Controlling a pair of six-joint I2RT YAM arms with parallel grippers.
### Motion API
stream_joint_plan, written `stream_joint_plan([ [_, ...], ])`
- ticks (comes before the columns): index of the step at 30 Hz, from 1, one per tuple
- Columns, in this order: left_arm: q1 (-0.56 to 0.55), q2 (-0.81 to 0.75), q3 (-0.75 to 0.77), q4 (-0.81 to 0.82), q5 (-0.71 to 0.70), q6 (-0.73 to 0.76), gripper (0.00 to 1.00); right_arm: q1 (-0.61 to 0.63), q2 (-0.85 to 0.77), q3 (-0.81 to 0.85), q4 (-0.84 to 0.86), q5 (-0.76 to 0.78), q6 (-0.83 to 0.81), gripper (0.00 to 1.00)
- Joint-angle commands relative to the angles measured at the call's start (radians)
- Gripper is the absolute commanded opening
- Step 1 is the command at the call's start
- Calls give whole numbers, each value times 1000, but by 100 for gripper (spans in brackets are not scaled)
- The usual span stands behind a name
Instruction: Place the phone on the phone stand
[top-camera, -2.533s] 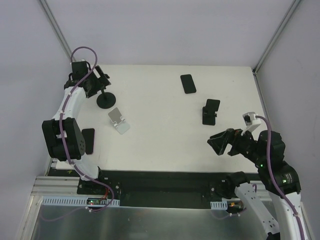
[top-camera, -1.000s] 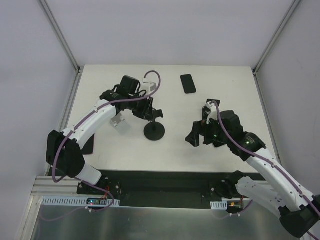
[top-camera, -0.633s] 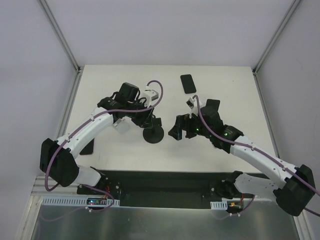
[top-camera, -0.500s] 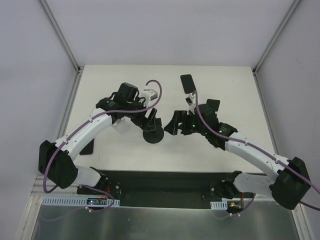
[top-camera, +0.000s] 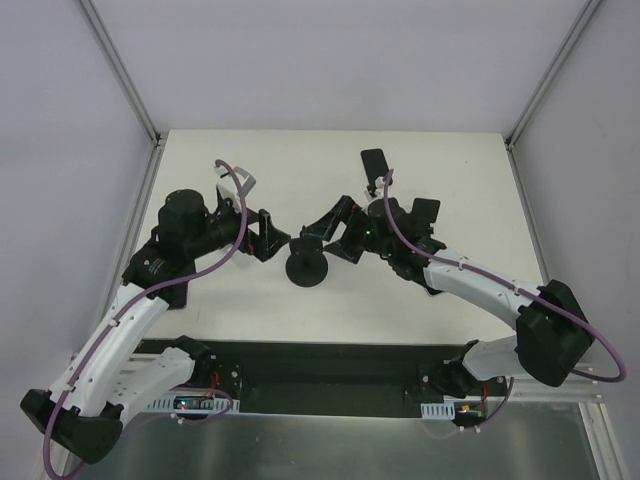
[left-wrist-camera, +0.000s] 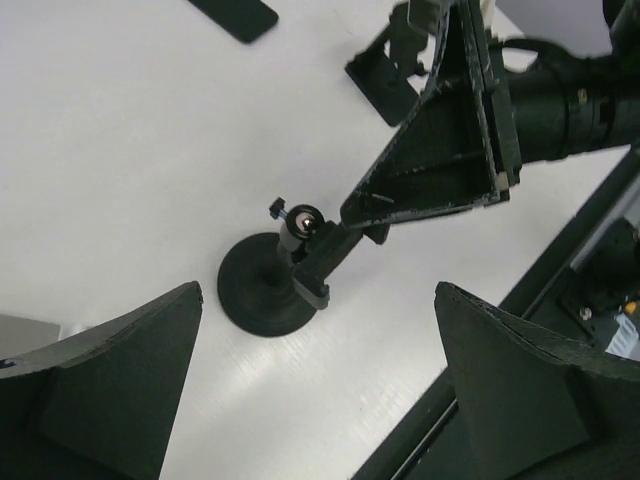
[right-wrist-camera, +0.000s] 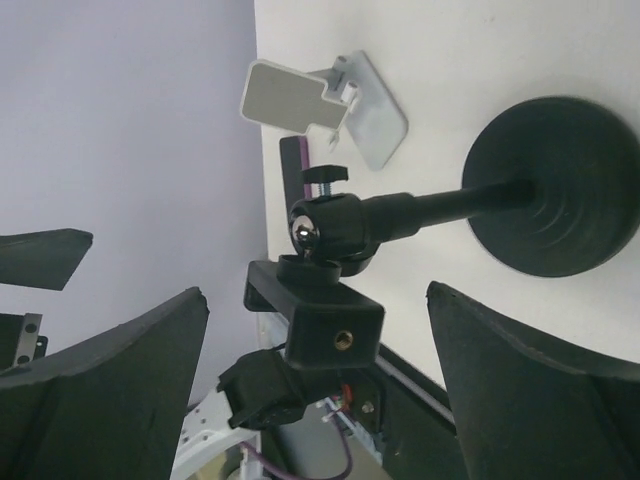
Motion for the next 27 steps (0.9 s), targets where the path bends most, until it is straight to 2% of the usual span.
stream_joint_plan([
  [1, 12, -43, -39, 128, -109, -78, 98, 28, 16, 41, 92, 17, 152, 91],
  [4, -14, -58, -41, 112, -160, -63, 98, 40, 9, 12, 97, 55, 211, 84],
  [6, -24, -69, -45, 109, -174, -60, 98, 45, 2, -10, 95, 81, 247, 75],
  [14, -50, -84, -47, 102, -206, -55, 98, 58, 13, -45, 123, 126, 333, 59],
  [15, -52, -84, -48, 102, -206, -55, 98, 60, 16, -50, 123, 129, 340, 51],
  [17, -54, -84, -48, 102, -203, -61, 98, 61, 21, -65, 123, 132, 374, 44],
  [18, -54, -84, -48, 102, -202, -61, 98, 61, 27, -71, 133, 129, 382, 34],
  [20, -54, -89, -48, 102, -203, -63, 98, 63, 33, -94, 161, 127, 412, 28],
  [21, -54, -92, -48, 102, -209, -61, 97, 64, 44, -102, 187, 123, 426, 19],
  [24, -54, -97, -51, 104, -212, -61, 97, 66, 65, -126, 233, 121, 464, 5],
  [27, -54, -98, -53, 104, -209, -63, 97, 68, 70, -158, 267, 135, 504, 4],
])
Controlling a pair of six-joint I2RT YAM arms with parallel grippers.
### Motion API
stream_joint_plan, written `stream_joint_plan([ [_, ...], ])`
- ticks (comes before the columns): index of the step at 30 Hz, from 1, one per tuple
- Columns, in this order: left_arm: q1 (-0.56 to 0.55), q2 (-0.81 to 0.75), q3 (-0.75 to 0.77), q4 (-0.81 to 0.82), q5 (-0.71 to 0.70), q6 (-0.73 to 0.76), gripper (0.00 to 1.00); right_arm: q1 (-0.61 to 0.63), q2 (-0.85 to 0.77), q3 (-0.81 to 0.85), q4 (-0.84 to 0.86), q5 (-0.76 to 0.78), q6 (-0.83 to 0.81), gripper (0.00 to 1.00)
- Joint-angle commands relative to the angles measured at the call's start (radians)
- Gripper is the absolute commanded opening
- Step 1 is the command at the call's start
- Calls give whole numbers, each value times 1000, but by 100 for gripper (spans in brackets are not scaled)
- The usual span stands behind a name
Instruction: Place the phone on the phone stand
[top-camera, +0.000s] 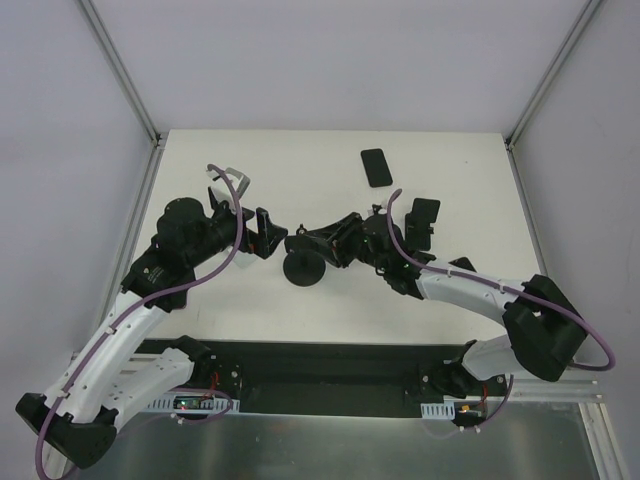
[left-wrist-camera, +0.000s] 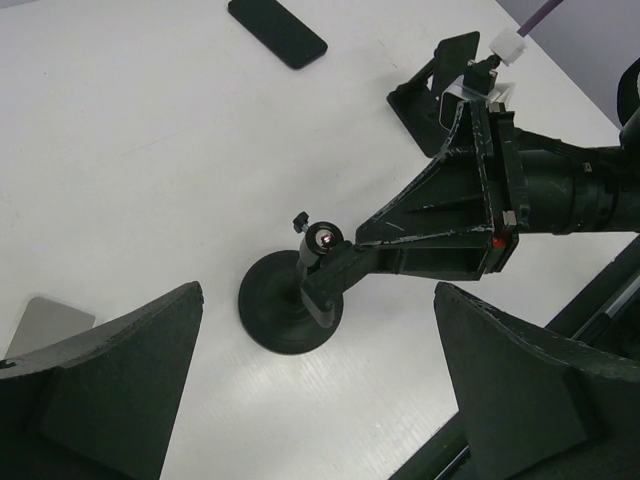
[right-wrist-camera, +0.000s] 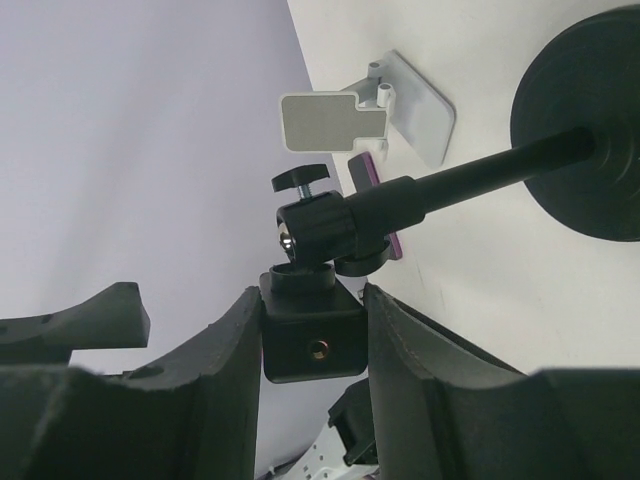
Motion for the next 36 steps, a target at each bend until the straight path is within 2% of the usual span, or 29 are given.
stream_joint_plan([
  [1, -10, -19, -1, 41, -9, -19, 97, 8, 28, -58, 81, 33, 98, 3],
  [4, -10, -20, -1, 42, -4, -22, 97, 14, 19, -78, 89, 59, 106, 4],
  [5, -10, -20, -3, 42, -2, -22, 97, 14, 16, -80, 83, 60, 101, 7],
  [6, -10, -22, -4, 44, -4, -22, 97, 14, 13, -80, 81, 65, 95, 15],
  [10, -13, -25, -3, 47, 1, -23, 97, 12, 17, -86, 80, 60, 91, 25],
  [11, -15, -26, -4, 45, 1, -25, 97, 12, 16, -84, 81, 59, 63, 33],
  [12, -16, -28, -4, 45, -1, -25, 97, 14, 1, -83, 78, 60, 39, 50],
  [14, -18, -31, -3, 45, -1, -23, 97, 15, -39, -65, 28, 65, -77, 69],
  [15, -19, -37, -4, 45, -2, -23, 98, 17, -90, -52, -91, 106, -127, 87],
  [16, -21, -38, -3, 45, -2, -22, 98, 15, -117, -38, -156, 116, -170, 99],
  [17, -22, -43, -3, 47, -2, -22, 98, 12, -145, -23, -219, 129, -208, 96],
  [18, -27, -48, -3, 45, 1, -20, 98, 9, -208, -20, -333, 169, -280, 96],
  [20, -31, -55, -3, 45, -1, -17, 98, 9, -309, -24, -422, 215, -343, 96],
  [22, -42, -60, -3, 45, 1, -14, 98, -3, -375, -20, -584, 280, -400, 96],
  [27, -62, -81, -3, 47, -1, -14, 99, -90, -539, 15, -1063, 402, -417, 96],
  [30, -79, -89, -4, 50, 5, -23, 99, -228, -581, 34, -1286, 470, -376, 96],
  [32, -93, -95, -7, 57, 13, -31, 99, -331, -575, 49, -1385, 540, -336, 96],
  [36, -116, -92, -12, 64, 21, -31, 99, -518, -497, 52, -1353, 486, -409, 96],
])
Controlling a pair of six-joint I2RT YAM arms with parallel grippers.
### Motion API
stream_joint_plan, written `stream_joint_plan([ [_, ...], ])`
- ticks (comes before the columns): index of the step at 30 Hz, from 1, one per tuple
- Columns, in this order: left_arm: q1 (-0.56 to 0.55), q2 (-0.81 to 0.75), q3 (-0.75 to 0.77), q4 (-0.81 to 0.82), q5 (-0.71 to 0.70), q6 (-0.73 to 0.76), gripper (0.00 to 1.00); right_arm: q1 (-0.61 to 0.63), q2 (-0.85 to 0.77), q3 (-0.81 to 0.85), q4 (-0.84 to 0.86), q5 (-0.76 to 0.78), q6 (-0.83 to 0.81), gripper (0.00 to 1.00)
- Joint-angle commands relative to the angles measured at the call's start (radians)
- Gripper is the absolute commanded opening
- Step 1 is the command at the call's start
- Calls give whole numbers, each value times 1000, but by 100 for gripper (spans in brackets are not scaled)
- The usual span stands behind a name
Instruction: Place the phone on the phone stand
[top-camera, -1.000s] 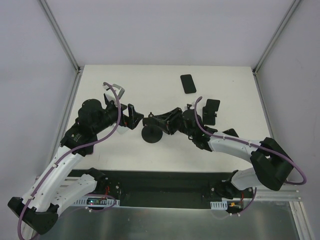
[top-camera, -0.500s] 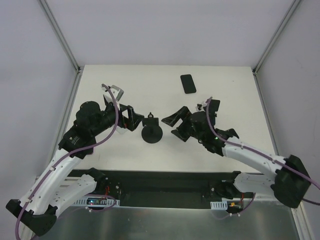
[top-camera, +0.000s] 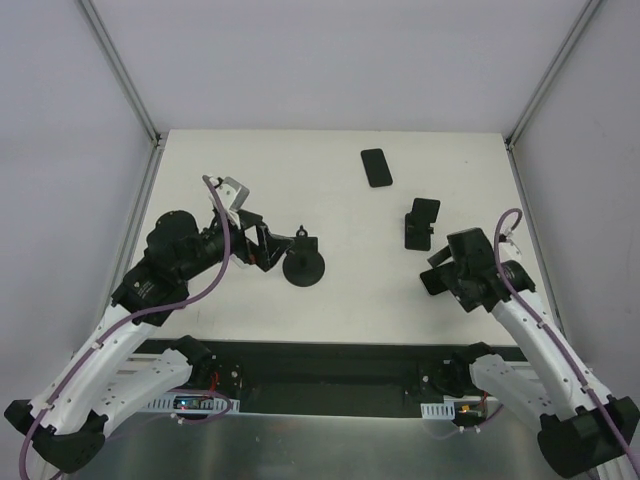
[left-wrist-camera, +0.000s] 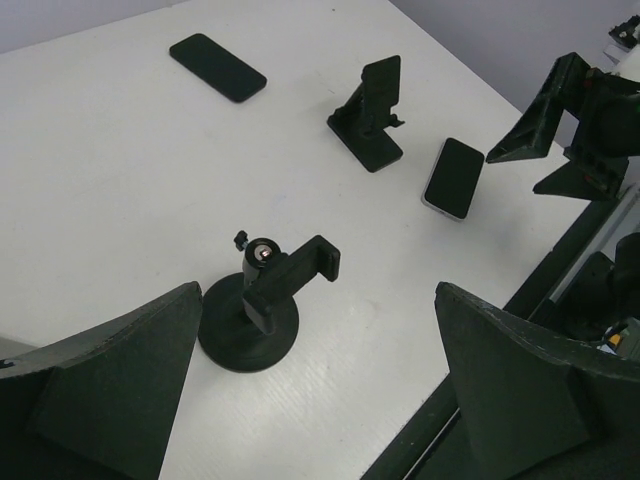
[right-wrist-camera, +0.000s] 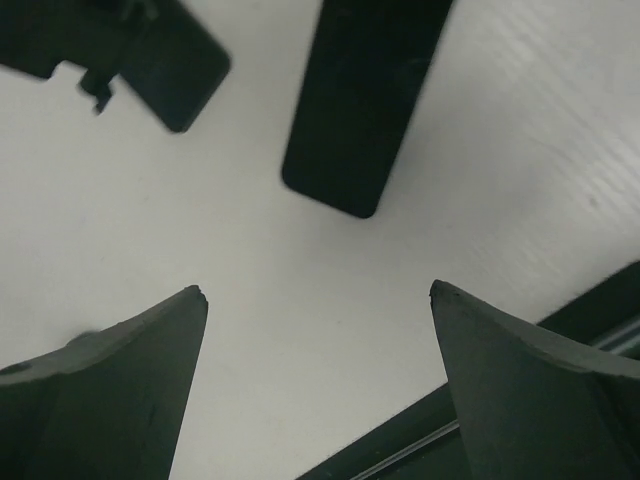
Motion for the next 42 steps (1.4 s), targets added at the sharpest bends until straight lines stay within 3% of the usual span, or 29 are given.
stream_joint_plan([
  [1, -24, -11, -11, 50, 16, -8, 99, -186, 90, 45, -123, 6, -71, 96],
  [9, -66, 3, -14, 48, 0, 1, 99, -361, 470, 165, -34, -70, -243, 96],
  [14, -93, 7, -14, 47, -9, 18, 99, -368, 639, 203, 46, -94, -224, 96],
  [25, -121, 29, -14, 39, -18, 29, 99, -372, 763, 158, 141, -136, -102, 96],
  [31, -123, 38, -12, 36, -21, 32, 99, -386, 756, 112, 178, -150, -61, 99],
  [42, -121, 38, -12, 36, -26, 35, 99, -401, 761, 81, 169, -145, -58, 76],
])
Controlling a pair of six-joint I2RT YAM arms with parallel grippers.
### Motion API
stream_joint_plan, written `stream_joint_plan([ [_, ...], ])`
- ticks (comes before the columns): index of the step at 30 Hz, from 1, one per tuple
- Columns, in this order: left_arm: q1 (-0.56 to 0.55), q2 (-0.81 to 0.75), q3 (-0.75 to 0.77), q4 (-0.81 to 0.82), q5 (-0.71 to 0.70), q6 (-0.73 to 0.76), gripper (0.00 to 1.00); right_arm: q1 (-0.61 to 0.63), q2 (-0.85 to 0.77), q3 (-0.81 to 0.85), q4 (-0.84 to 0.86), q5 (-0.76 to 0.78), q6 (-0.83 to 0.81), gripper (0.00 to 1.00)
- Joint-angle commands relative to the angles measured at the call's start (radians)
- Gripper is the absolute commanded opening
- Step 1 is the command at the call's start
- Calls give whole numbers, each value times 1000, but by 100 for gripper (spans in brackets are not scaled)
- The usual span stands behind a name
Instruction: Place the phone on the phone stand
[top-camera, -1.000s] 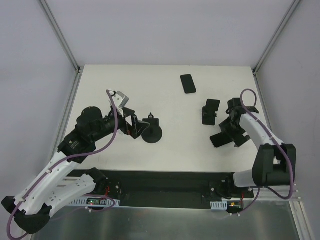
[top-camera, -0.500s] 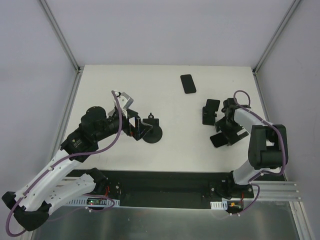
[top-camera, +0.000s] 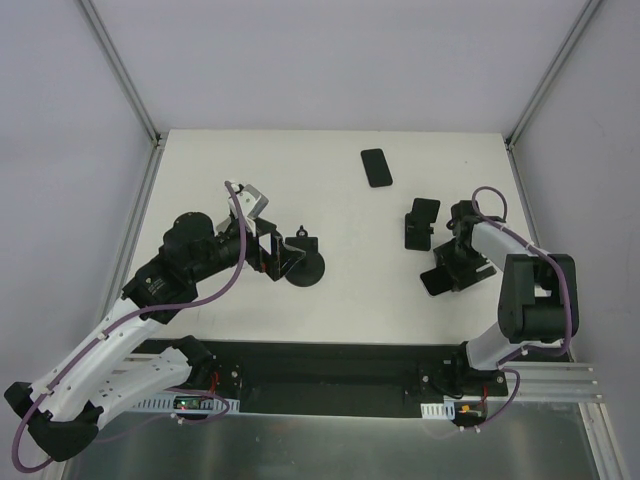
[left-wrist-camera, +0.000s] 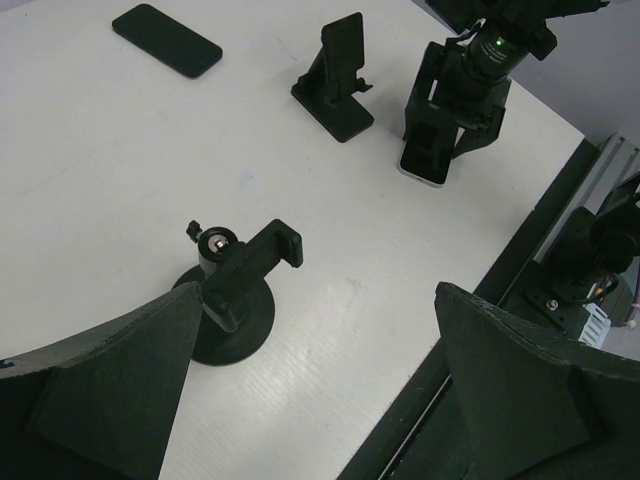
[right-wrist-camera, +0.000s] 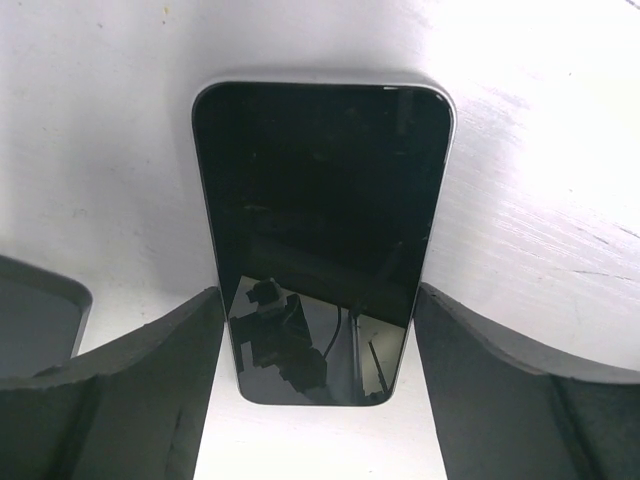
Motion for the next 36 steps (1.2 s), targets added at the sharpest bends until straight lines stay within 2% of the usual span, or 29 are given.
stream_joint_plan([
  [1, -12, -2, 2, 34, -22, 17, 99, -6, 36, -17, -33, 3, 3, 71],
  [5, -12, 1, -1, 34, -22, 17, 99, -6, 37, -26, -34, 12, -17, 59],
  [6, -11, 1, 0, 34, -24, 17, 99, -6, 34, -29, -32, 14, -22, 51],
  [7, -12, 3, -1, 34, -24, 19, 99, -6, 15, -33, -26, 20, -27, 32],
  [8, -12, 4, -1, 34, -24, 17, 99, -5, 1, -47, -20, 21, -27, 23],
  [10, -11, 7, -1, 34, -24, 19, 99, -6, -52, -72, 17, 23, -33, 7],
  [12, -12, 10, -1, 34, -24, 17, 99, -5, -109, -99, 37, 27, -56, 1],
  [14, -12, 15, -1, 34, -24, 17, 99, -3, -155, -119, 72, 40, -85, 1],
  [19, -2, 30, -1, 34, -13, 13, 99, 14, -351, -193, 177, 37, -332, 1],
  [23, 21, 52, 3, 40, 28, -21, 99, 119, -521, -231, 215, 93, -516, 1],
  [25, 31, 78, 9, 46, 58, -38, 99, 172, -661, -282, 280, 89, -609, 1],
  [28, 32, 139, 44, 54, 134, -111, 99, 290, -853, -316, 330, 54, -666, 1],
  [30, 32, 208, 97, 52, 238, -191, 99, 376, -967, -322, 353, 28, -677, 1],
  [33, 28, 298, 158, 84, 352, -309, 96, 477, -1039, -304, 364, -20, -648, 1],
  [36, 0, 377, 186, 135, 363, -390, 92, 598, -1036, -261, 361, -14, -642, 1],
])
